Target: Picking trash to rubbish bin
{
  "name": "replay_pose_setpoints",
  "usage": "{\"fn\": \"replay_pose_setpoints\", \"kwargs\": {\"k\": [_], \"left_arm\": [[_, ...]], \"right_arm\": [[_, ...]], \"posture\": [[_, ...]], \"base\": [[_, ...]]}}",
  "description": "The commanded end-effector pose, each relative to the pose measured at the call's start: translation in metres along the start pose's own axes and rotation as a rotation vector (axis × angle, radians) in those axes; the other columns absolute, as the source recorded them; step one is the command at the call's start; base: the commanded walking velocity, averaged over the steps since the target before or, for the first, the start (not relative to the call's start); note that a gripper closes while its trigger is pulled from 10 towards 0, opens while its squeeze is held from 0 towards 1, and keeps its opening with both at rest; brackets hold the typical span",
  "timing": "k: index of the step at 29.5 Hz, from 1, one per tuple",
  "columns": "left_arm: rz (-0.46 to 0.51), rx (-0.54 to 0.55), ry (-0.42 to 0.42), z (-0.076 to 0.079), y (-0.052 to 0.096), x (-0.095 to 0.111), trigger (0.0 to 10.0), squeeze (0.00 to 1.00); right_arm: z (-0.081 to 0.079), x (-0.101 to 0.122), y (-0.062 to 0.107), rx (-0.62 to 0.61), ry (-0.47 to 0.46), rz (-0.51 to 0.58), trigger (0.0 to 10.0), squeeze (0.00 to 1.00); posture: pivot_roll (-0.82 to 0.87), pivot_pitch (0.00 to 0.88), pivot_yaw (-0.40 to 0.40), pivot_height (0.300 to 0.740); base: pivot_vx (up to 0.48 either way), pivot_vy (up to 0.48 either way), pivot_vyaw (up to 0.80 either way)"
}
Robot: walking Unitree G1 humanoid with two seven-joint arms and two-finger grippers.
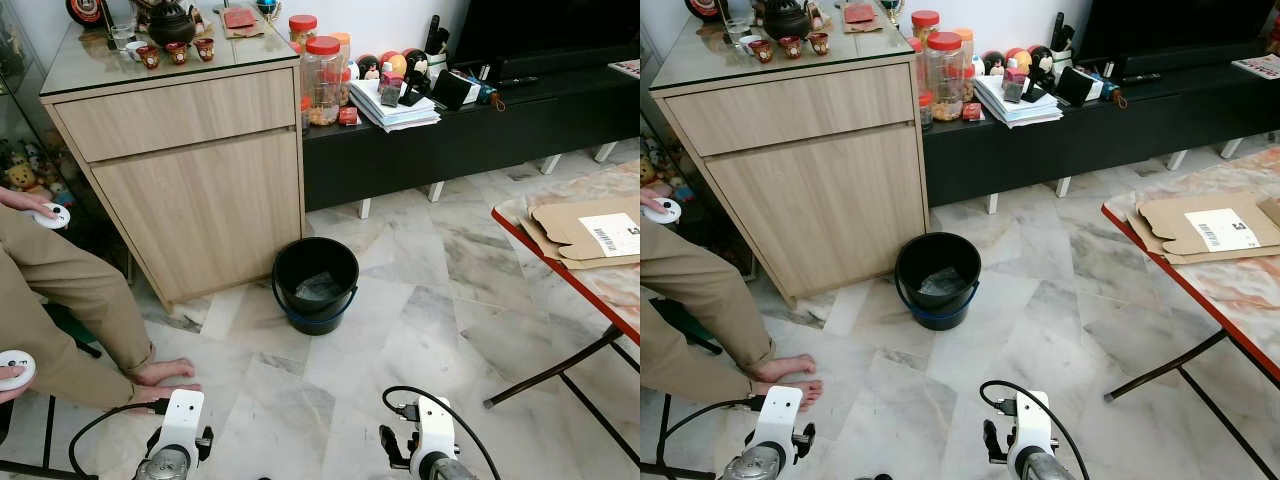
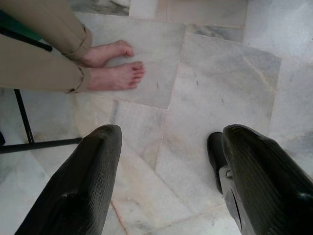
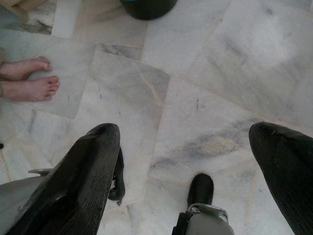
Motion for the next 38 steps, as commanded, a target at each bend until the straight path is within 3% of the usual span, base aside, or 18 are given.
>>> {"fn": "replay_pose_setpoints", "kwargs": {"k": [1, 4, 5, 6, 7, 38], "left_arm": [[-0.024, -0.02, -0.024, 0.0034, 0.0021, -0.0089, 10.0, 0.0], [-0.024, -0.02, -0.024, 0.0034, 0.0021, -0.0089, 10.0, 0.0], [-0.024, -0.02, -0.024, 0.0034, 0.0021, -0.0089, 10.0, 0.0], [-0.024, -0.02, -0.024, 0.0034, 0.0021, -0.0089, 10.0, 0.0], [-0.025, -0.021, -0.021, 0.0028, 0.0017, -0.008, 10.0, 0.0], [-0.032, -0.025, -0.014, 0.003, 0.0016, -0.0086, 10.0, 0.0]], "right_arm": [[-0.0002, -0.0017, 0.0003, 0.0, 0.007, -0.005, 10.0, 0.0], [-0.0002, -0.0017, 0.0003, 0.0, 0.007, -0.005, 10.0, 0.0], [-0.0001, -0.0021, 0.0002, -0.002, 0.007, -0.008, 10.0, 0.0], [-0.0001, -0.0021, 0.0002, -0.002, 0.007, -0.008, 10.0, 0.0], [-0.002, -0.0022, 0.0001, 0.005, 0.003, -0.004, 10.0, 0.0], [-0.0065, -0.0004, -0.0006, 0.027, 0.009, 0.004, 10.0, 0.0]], "posture": [[0.12, 0.05, 0.009, 0.74], [0.12, 0.05, 0.009, 0.74], [0.0, 0.0, 0.0, 0.74], [0.0, 0.0, 0.0, 0.74], [0.13, 0.098, 0.009, 0.74], [0.13, 0.068, 0.009, 0.74]], "base": [[0.0, 0.0, 0.0], [0.0, 0.0, 0.0], [0.0, 0.0, 0.0], [0.0, 0.0, 0.0], [0.0, 0.0, 0.0], [0.0, 0.0, 0.0]]}}
Point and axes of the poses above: a point about 5 cm out from each wrist's last joint towards the gripper, its own y axis pointing back from the gripper into the wrist, its own x axis along the axis of the wrist's last joint, z = x × y, the point moved 3 cm from there along -y, pointing out of the wrist towards the gripper, and after that the axes turned 8 degrees about -y, right-handed, at the moved point
